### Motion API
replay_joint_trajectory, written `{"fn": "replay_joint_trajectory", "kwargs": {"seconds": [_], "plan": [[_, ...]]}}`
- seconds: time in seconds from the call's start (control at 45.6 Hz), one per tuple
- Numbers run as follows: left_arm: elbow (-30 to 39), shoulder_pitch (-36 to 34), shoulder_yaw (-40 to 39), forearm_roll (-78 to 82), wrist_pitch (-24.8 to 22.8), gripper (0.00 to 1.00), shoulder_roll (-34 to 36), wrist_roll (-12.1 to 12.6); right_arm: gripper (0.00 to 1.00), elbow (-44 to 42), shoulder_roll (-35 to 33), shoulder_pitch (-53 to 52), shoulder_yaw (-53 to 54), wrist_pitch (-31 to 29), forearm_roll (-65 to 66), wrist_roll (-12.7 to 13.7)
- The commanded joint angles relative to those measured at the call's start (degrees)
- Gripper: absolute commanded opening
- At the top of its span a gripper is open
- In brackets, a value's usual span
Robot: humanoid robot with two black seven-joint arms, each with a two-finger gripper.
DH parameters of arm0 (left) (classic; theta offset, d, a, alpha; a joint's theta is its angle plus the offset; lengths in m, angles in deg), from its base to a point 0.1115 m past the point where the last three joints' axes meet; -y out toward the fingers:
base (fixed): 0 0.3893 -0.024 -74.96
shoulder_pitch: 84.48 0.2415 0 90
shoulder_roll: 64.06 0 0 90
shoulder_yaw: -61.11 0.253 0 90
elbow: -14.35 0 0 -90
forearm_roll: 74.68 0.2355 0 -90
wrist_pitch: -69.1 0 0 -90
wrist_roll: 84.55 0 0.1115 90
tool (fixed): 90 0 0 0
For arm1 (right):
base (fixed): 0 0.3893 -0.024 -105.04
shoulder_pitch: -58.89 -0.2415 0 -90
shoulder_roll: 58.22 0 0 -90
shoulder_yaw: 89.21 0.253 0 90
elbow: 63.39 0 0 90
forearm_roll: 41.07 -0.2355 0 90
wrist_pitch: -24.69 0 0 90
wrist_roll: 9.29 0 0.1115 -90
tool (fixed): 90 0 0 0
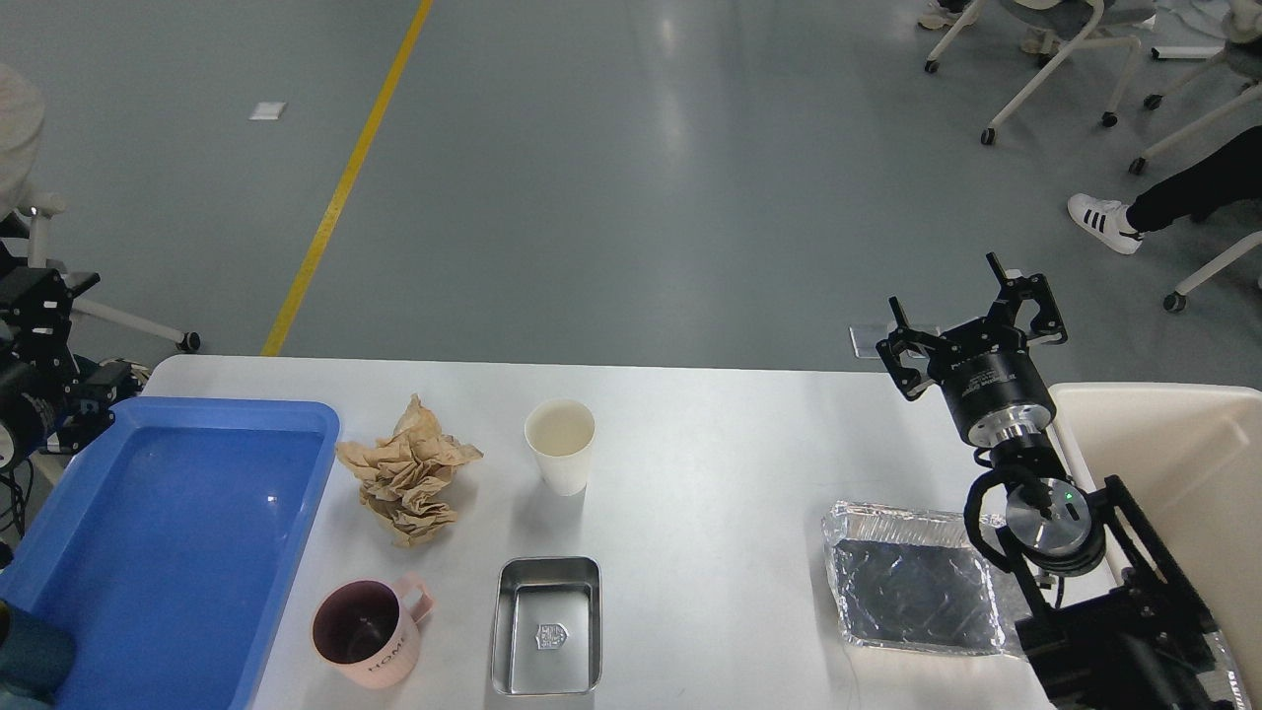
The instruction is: Tidy desktop
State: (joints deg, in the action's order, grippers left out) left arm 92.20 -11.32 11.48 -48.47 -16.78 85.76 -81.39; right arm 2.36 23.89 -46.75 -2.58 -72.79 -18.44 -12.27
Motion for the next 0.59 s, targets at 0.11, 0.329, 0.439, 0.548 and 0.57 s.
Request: {"fn": "replay_joint_trajectory", "kwargs": {"seconds": [0.11,0.329,0.439,0.548,0.57], "plan": [[11.88,0.23,8.93,11.39,1.86,0.97,9.7,0.01,1.0,-0.01,-2.39,-1.24,-2.43,0.01,1.46,-0.01],[21.64,1.73,15.88,21.6,3.44,0.97,17.79,0.01,1.0,-0.01,-2.92,-1.77,-2.43,-0.08,1.37,-0.01],[22.52,2.17,17.64,21.78,3.88,0.97,20.51,-0.08,1.0,-0.1,-2.83,-1.77,-2.43,-0.08,1.37,-0.01],[22.96,2.61,18.78,21.95,3.97,0.97,23.24,-0.17,1.0,-0.19,-2.75,-1.77,-2.52,-0.17,1.37,0.08],[22.96,2.61,18.96,21.95,3.97,0.97,23.68,-0.26,1.0,-0.19,-2.75,-1.77,-2.52,-0.17,1.37,0.08]]}}
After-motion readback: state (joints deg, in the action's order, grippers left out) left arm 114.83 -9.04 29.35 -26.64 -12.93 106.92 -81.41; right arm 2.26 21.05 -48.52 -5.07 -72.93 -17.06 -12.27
